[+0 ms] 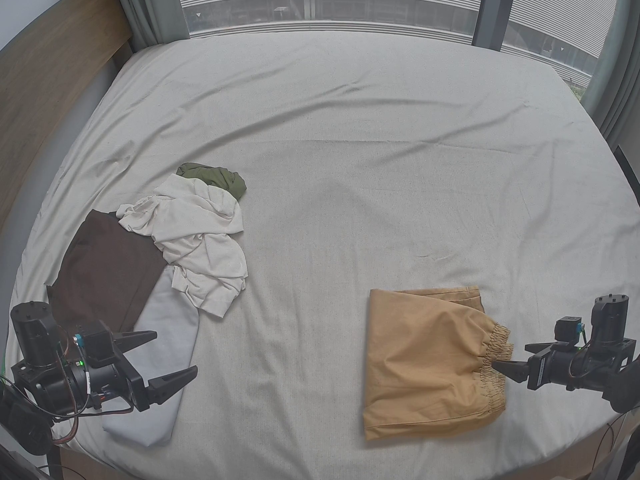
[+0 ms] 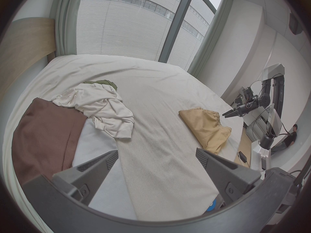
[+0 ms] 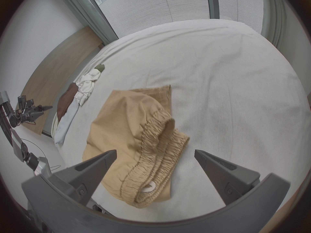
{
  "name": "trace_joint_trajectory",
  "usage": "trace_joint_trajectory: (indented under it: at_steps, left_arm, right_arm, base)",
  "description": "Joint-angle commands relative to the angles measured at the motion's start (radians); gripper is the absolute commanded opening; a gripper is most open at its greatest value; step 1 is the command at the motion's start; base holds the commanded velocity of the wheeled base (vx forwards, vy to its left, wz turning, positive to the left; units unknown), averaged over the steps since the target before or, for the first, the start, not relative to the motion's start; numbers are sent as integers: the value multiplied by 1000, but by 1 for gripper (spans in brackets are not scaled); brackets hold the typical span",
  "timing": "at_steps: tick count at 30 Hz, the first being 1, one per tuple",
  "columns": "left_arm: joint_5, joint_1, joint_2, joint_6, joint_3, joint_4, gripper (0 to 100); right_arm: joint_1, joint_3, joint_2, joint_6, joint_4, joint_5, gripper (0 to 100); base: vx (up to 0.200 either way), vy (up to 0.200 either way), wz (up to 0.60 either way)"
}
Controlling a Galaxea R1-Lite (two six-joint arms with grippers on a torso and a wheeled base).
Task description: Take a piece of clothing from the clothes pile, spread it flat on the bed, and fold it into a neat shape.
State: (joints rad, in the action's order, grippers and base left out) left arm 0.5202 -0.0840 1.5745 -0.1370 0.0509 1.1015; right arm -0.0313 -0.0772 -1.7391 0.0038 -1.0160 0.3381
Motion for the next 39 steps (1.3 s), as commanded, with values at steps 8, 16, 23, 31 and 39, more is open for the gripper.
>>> trace_joint_trajectory:
  at_steps: [8,16,23,31,39]
  left_arm:
    - [0,-5,10,0,-6,6,100]
    - [0,-8,9,0,-6,8,100]
    - [-2,-14,12,0,-9,17,100]
    - [-2,-20,10,0,-14,17,100]
    - [0,-20,10,0,-14,17,100]
  right_arm:
    - [33,43,-132,-27,-1,88,100]
    - [47,37,-247,-21,-18,122,100]
    - [42,34,-312,-19,-55,170,100]
    - [31,66,-496,-15,-288,236,100]
    - [5,77,-563,7,-380,259,100]
  base:
    - [0,0,0]
    - [0,0,0]
    - [0,0,0]
    - [0,0,0]
    - [0,0,0]
